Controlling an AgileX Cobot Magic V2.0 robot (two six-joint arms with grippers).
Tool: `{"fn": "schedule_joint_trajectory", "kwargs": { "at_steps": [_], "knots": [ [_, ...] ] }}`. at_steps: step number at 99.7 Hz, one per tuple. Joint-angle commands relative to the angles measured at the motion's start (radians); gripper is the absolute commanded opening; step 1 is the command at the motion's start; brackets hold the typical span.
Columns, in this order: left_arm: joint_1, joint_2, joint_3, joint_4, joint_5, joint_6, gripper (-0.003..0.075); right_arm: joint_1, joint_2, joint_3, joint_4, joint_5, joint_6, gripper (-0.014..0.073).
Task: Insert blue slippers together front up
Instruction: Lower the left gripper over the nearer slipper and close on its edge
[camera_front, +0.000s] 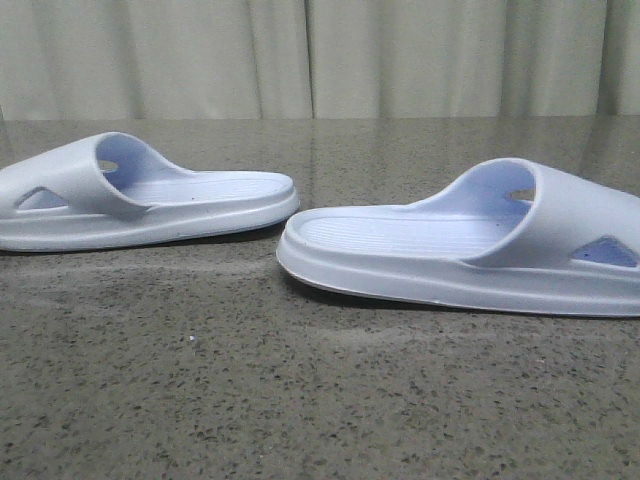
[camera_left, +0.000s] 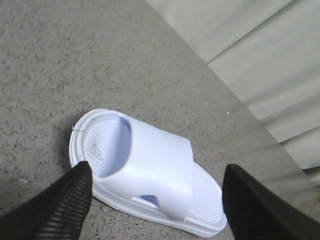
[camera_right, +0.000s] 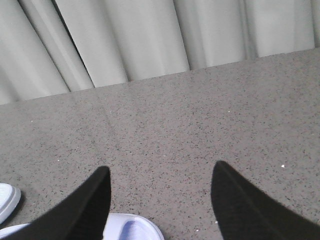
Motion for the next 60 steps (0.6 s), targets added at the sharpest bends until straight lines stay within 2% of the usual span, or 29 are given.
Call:
{"fn": "schedule_joint_trajectory", "kwargs": {
  "at_steps": [1,26,60],
  "knots": [
    [-0.005,0.093,-0.045,-0.115,-0.086,-0.01,0.0475,-0.001,0.017,-0.036,0.002,-0.089,0.001,0.0379],
    [-0.005,0.272,-0.093,-0.224,-0.091,-0.008,0.0475,-0.001,0.017,-0.036,0.026,-0.089,0.001,0.0379],
    [-0.005,0.361,-0.124,-0.238,-0.074,-0.008,0.0475,-0.001,0.017,-0.036,0.026,-0.089,0.001,0.0379]
  ]
}}
